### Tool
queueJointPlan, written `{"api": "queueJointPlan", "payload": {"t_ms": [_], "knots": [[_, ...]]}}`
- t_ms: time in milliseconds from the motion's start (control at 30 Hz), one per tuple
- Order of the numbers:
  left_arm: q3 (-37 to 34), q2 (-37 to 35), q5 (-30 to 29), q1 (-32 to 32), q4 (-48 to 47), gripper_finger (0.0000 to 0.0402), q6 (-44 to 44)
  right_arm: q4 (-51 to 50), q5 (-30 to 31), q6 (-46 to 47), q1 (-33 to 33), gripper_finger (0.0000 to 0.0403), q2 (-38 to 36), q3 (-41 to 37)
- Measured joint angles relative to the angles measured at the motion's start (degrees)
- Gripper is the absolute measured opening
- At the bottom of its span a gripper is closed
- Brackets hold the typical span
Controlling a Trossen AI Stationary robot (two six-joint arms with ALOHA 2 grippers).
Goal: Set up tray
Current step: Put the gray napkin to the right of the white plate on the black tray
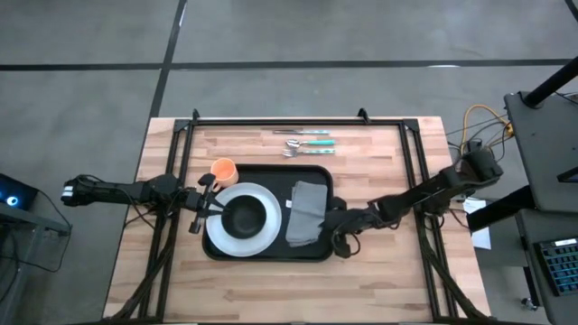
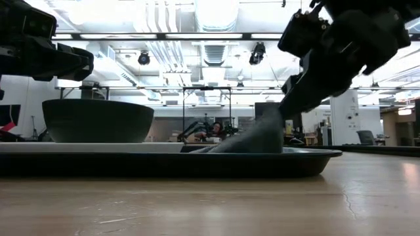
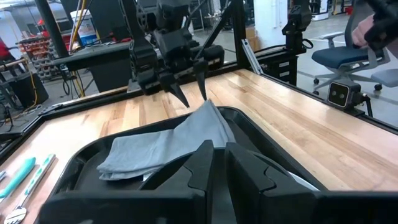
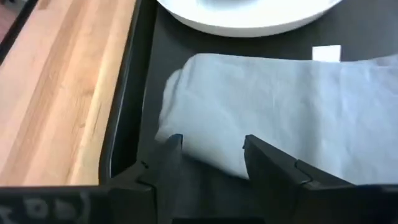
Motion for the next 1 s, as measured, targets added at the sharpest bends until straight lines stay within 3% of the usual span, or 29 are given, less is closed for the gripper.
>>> {"api": "queueJointPlan", "payload": {"t_ms": [300,533,733,1000], "knots": [[0.0,0.0,0.0,0.0,0.0,0.0022,0.0,-0.3,2.2,-0.4,-0.1,0.0178,-3.3,0.0],[0.0,0.0,0.0,0.0,0.1,0.0022,0.0,-1.9,3.8,0.4,-0.8,0.0172,0.8,2.6],[0.0,0.7,0.0,0.0,0.1,0.0022,0.0,-10.6,6.5,-0.2,-3.4,0.0179,6.2,8.1],[0.0,1.2,0.0,0.0,0.0,0.0022,0.0,-13.7,3.2,-2.1,-8.0,0.0206,9.8,13.0]]}}
